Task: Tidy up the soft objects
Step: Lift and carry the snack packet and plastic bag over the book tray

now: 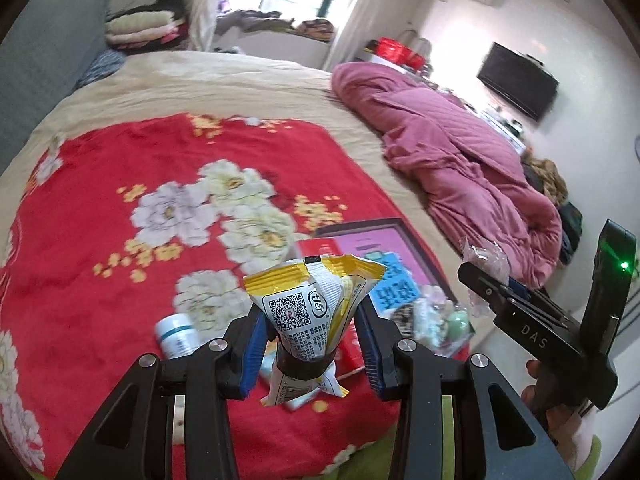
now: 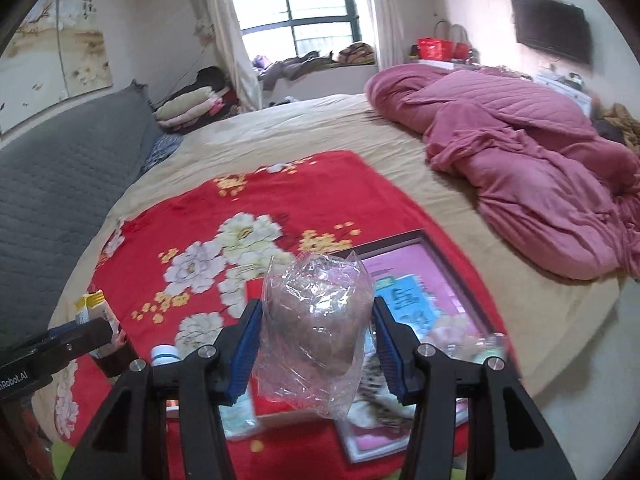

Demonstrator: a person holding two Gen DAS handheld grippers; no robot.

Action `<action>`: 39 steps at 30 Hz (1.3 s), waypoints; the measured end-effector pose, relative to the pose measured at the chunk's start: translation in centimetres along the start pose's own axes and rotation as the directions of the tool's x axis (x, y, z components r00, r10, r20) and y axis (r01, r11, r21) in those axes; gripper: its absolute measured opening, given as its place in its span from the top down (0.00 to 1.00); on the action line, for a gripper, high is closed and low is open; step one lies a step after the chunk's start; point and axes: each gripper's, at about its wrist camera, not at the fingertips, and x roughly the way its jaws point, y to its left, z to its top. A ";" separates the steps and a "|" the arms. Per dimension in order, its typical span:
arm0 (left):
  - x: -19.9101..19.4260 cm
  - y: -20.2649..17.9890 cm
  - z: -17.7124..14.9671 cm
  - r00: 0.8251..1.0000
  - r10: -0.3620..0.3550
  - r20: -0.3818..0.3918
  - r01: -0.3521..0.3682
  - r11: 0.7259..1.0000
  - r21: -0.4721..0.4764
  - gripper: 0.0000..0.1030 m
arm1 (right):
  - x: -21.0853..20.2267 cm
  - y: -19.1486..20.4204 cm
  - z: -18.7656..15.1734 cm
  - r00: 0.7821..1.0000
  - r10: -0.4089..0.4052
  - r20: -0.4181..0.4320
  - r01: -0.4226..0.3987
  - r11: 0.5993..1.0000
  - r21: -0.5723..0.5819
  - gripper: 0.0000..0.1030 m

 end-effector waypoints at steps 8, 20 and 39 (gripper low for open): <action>1.8 -4.8 0.2 0.998 -0.050 -0.027 0.052 0.996 0.071 0.58 | -1.8 -5.3 -0.2 0.998 -0.066 0.014 0.065 0.996 0.063 0.48; 5.3 -10.6 0.2 0.991 -0.092 -0.093 0.105 0.983 0.152 0.58 | -2.7 -10.2 -1.1 0.994 -0.106 0.009 0.104 0.986 0.129 0.48; 13.8 -15.4 -1.1 0.969 -0.086 -0.231 0.136 0.968 0.211 0.58 | -0.6 -13.0 -2.1 0.994 -0.111 -0.024 0.113 0.986 0.119 0.48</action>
